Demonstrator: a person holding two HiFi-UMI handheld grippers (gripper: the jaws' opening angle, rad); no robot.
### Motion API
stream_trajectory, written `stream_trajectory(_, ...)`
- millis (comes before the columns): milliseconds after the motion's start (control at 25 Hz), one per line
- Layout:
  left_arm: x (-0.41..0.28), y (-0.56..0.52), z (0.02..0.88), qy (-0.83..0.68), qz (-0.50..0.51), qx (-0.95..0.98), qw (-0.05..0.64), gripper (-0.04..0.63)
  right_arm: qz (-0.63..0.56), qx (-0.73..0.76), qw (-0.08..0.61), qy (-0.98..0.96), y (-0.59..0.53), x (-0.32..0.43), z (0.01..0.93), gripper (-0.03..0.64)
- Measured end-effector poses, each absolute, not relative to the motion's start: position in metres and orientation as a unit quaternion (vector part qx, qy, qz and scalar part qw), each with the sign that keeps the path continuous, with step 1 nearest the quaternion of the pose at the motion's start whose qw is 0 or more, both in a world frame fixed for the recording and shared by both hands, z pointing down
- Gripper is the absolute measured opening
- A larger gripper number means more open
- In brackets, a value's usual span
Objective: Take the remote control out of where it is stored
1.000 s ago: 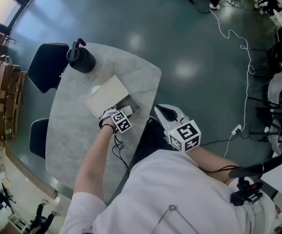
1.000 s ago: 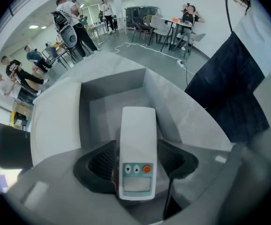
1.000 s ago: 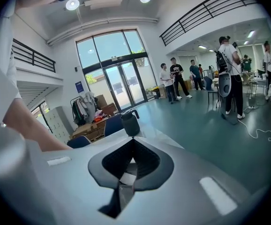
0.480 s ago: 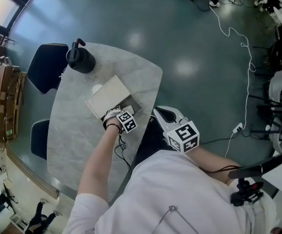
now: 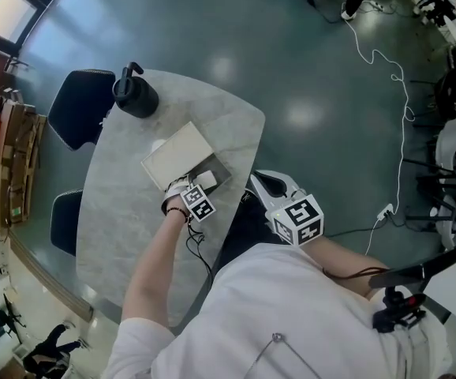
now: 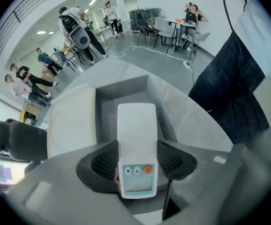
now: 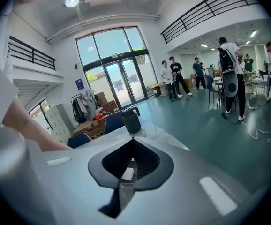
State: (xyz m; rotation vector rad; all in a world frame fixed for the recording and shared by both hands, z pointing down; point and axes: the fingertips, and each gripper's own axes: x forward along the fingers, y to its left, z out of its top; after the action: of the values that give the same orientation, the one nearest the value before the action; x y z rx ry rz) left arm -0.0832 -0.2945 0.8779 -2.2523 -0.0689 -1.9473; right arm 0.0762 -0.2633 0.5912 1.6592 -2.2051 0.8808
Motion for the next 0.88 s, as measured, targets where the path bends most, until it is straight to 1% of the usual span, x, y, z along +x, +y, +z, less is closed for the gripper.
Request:
stream_trajectory(160, -0.078, -0.3, 0.833, 0.037, -0.599, -0.797, 0.069, 0.259, 0.291, 0.556, 0.119, -0.769, -0.268, 0.066, 0.583, 0.021)
stream_trajectory(360, -0.076, -0.31, 0.745, 0.135, -0.499, -0.855, 0.034, 0.259, 0.266, 0.526, 0.114, -0.8, -0.282, 0.039, 0.564, 0.021)
stream_trajectory(600, -0.103, -0.303, 0.639, 0.263, -0.373, -0.89, 0.01, 0.258, 0.229, 0.485, 0.112, -0.836, -0.283, -0.003, 0.532, 0.021)
stream_trajectory(720, -0.126, -0.302, 0.593, 0.335, -0.287, -0.897, -0.015, 0.258, 0.203, 0.461, 0.107, -0.857, -0.292, -0.02, 0.518, 0.021)
stream_trajectory(880, -0.162, -0.288, 0.535, 0.401, -0.135, -0.904, -0.063, 0.258, 0.183, 0.436, 0.101, -0.875, -0.297, -0.044, 0.51, 0.021)
